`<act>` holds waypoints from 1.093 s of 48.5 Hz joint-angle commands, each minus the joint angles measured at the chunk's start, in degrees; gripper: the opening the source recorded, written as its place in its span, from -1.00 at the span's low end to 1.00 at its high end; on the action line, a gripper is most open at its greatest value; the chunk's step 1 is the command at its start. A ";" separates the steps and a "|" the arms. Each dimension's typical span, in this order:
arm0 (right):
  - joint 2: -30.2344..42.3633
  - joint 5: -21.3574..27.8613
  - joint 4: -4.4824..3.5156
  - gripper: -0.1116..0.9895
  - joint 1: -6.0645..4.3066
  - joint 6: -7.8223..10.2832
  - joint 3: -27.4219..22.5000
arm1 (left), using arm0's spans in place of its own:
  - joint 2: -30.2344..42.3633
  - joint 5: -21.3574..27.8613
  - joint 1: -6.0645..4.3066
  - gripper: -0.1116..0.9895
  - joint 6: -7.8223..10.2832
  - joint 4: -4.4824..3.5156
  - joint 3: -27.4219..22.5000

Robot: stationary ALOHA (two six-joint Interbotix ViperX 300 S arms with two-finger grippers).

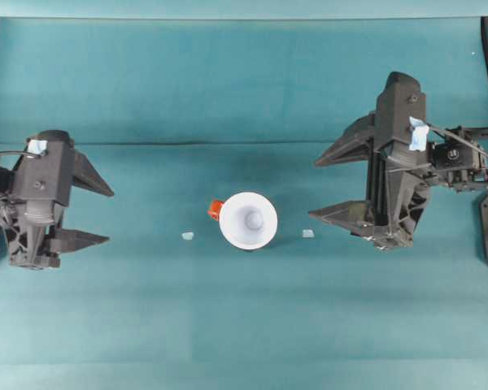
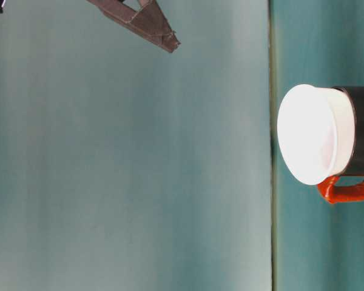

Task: Put the paper cup into the moved red handle cup holder.

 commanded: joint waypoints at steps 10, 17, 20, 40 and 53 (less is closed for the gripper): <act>-0.79 -0.44 0.00 0.77 -0.09 -0.26 -0.44 | 0.18 -2.46 -0.09 0.81 -0.09 0.09 -0.62; -0.79 -0.53 0.00 0.77 -0.26 -0.26 -0.44 | 0.18 -2.46 -0.09 0.81 -0.09 0.09 -0.26; -0.70 -0.53 0.09 0.77 -0.26 -0.26 -0.44 | 0.18 -2.46 -0.09 0.81 -0.09 0.09 -0.26; -0.70 -0.53 0.00 0.77 -0.62 -0.26 -0.44 | 0.18 -2.46 -0.09 0.81 -0.09 0.09 0.00; -0.62 -0.44 0.00 0.77 -0.88 -0.26 -0.44 | 0.18 -2.46 -0.09 0.81 -0.09 0.09 0.00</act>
